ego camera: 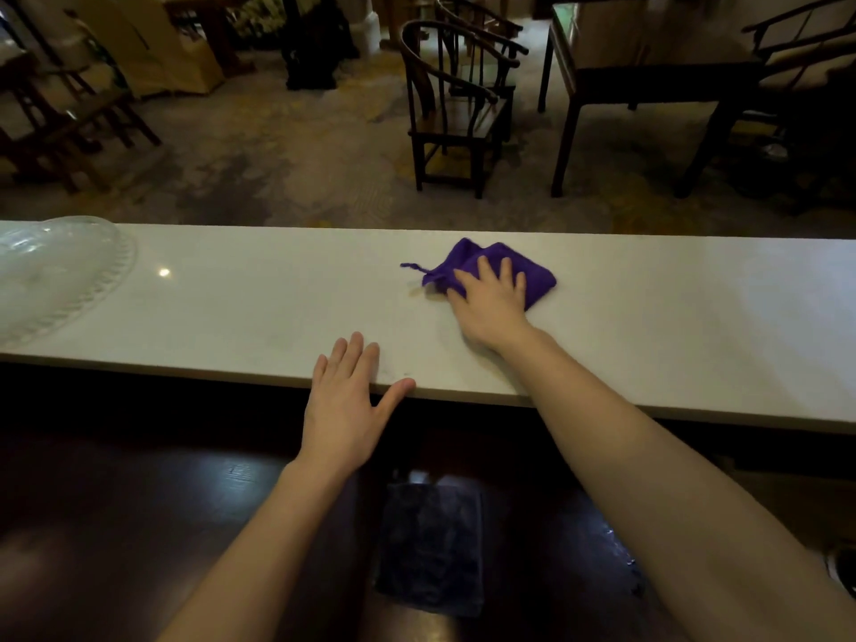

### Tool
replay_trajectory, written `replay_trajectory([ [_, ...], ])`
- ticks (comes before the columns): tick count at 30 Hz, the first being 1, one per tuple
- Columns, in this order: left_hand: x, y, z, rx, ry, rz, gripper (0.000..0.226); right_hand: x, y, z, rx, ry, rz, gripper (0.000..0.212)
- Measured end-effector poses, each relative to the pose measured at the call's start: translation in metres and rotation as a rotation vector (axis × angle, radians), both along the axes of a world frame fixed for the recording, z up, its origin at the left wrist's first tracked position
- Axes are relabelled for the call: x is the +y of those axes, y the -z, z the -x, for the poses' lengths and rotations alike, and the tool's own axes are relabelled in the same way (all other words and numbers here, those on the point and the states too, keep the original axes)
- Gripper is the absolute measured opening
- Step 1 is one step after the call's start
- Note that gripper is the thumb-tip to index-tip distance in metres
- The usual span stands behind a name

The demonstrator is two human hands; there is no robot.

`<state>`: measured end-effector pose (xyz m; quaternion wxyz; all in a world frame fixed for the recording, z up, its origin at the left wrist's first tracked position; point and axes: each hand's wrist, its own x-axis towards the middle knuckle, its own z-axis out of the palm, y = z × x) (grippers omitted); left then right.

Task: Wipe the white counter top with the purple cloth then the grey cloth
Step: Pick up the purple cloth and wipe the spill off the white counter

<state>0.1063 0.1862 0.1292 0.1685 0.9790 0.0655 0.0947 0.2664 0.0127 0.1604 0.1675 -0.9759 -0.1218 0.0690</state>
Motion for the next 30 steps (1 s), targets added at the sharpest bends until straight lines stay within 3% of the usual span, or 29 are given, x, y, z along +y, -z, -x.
replay_trajectory([
  [6, 0.000, 0.000, 0.000, -0.012, 0.011, -0.004, 0.075, 0.037, 0.010, 0.052, -0.038, -0.277, -0.014, 0.052],
  [12, 0.000, -0.003, 0.000, -0.057, 0.039, -0.012, 0.059, 0.029, 0.006, 0.083, -0.026, -0.344, -0.056, 0.049],
  [19, -0.015, -0.009, -0.004, 0.079, -0.040, 0.058, 0.068, 0.010, -0.047, 0.095, 0.121, -0.171, -0.487, 0.029],
  [22, -0.029, -0.021, -0.009, 0.009, -0.027, 0.264, 0.052, 0.001, -0.055, 0.100, 0.190, -0.145, -0.572, 0.030],
  [26, -0.043, -0.033, -0.007, -0.142, -0.035, 0.737, 0.019, -0.011, -0.061, 0.104, 0.256, -0.089, -0.824, 0.029],
  [30, -0.048, -0.043, -0.010, -0.094, -0.159, 1.191, 0.068, -0.026, -0.069, 0.106, 0.483, 0.081, -1.221, 0.027],
])
